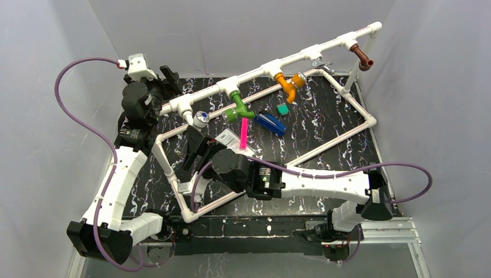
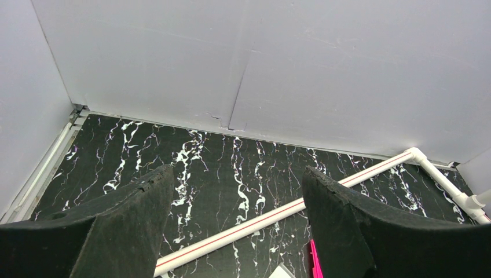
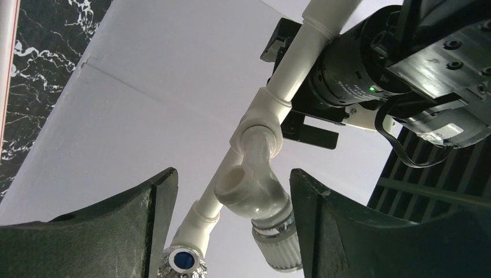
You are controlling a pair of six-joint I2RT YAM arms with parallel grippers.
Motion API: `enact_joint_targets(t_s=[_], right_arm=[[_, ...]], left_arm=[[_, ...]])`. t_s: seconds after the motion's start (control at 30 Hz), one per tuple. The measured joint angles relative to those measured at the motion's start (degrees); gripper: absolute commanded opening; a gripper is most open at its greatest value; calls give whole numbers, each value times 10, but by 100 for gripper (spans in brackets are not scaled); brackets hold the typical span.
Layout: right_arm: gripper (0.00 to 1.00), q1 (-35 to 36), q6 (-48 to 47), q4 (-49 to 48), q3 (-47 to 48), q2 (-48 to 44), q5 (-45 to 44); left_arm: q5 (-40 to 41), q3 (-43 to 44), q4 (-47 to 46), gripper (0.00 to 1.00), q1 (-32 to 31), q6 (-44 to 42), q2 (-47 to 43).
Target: Install the water faucets
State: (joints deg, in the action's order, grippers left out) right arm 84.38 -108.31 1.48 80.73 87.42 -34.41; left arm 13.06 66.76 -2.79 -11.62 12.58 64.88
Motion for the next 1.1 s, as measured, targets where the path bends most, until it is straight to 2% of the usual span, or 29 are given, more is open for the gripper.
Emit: enact_joint_targets(t_s=[0.2, 0.33, 0.43, 0.7, 0.93, 1.1], right_arm=[[69, -14, -16, -21, 7, 18, 2], [58, -18, -20, -35, 9, 20, 4], [45, -19, -28, -55, 10, 22, 8], [3, -21, -15, -99, -2, 25, 4], [1, -21, 35, -164, -26, 26, 3], [1, -19, 136, -202, -30, 30, 0]], left_arm=[[0, 0, 0, 79, 0, 0, 0], [0, 0, 0, 79, 0, 0, 0], [0, 0, 0, 79, 0, 0, 0], [0, 0, -2, 79, 1, -1, 1], [0, 0, -2, 79, 2, -1, 1], [0, 0, -3, 79, 2, -2, 2]])
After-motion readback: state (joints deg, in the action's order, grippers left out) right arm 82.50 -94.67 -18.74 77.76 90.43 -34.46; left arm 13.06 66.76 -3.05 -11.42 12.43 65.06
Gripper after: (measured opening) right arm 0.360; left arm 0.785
